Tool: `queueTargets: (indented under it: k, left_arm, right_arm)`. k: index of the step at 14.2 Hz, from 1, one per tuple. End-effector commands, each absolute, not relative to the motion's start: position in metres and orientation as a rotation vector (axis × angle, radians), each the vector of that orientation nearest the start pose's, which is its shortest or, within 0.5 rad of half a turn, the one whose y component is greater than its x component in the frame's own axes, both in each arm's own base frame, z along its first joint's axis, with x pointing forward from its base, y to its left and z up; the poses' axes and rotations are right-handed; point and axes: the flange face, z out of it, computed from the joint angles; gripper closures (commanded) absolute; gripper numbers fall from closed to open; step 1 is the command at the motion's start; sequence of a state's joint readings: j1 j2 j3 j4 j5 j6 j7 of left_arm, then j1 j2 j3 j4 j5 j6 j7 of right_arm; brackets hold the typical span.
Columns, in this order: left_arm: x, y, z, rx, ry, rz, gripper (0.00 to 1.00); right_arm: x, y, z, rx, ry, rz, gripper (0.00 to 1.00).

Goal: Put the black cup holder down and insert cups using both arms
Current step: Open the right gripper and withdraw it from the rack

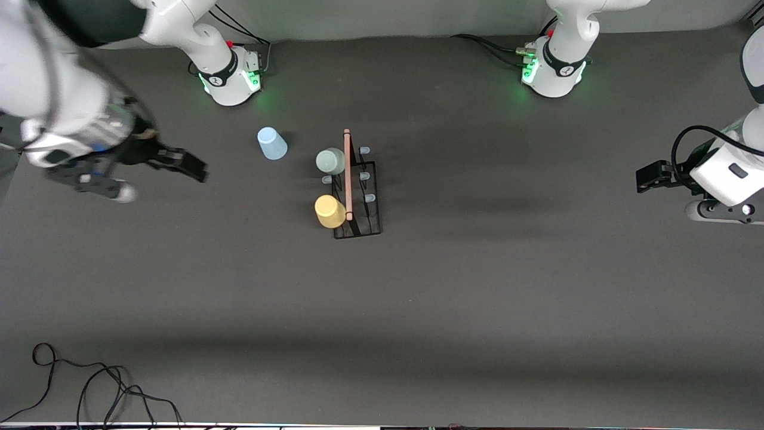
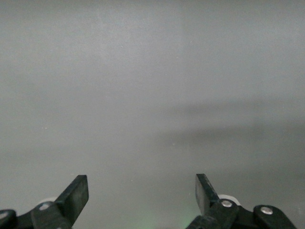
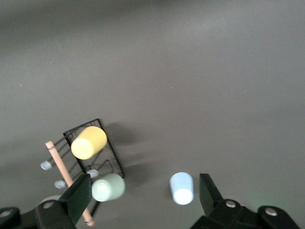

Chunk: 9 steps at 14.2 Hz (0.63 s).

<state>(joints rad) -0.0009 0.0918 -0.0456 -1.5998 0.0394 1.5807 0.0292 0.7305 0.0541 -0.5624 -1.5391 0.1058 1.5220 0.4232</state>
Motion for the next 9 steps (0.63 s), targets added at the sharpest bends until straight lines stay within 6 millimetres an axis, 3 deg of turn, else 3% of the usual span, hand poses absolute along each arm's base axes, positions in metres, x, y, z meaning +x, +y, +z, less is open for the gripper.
queueTargets:
  k: [1, 5, 7, 9]
  left_arm:
    - [0.577, -0.021, 0.564, -3.097, 0.127, 0.18, 0.0]
    - [0.577, -0.021, 0.564, -3.097, 0.124, 0.18, 0.0]
    - [0.577, -0.02, 0.564, -3.098, 0.124, 0.18, 0.0]
    - [0.577, -0.02, 0.564, -3.098, 0.124, 0.18, 0.0]
  right_arm:
    - [0.549, 0.065, 0.612, -3.078, 0.183, 0.115, 0.0]
    - [0.553, 0.002, 0.611, -3.093, 0.03, 0.099, 0.0]
    - [0.555, -0.016, 0.61, -3.127, -0.002, 0.088, 0.0]
    - [0.555, -0.017, 0.61, -3.163, -0.046, 0.084, 0.0]
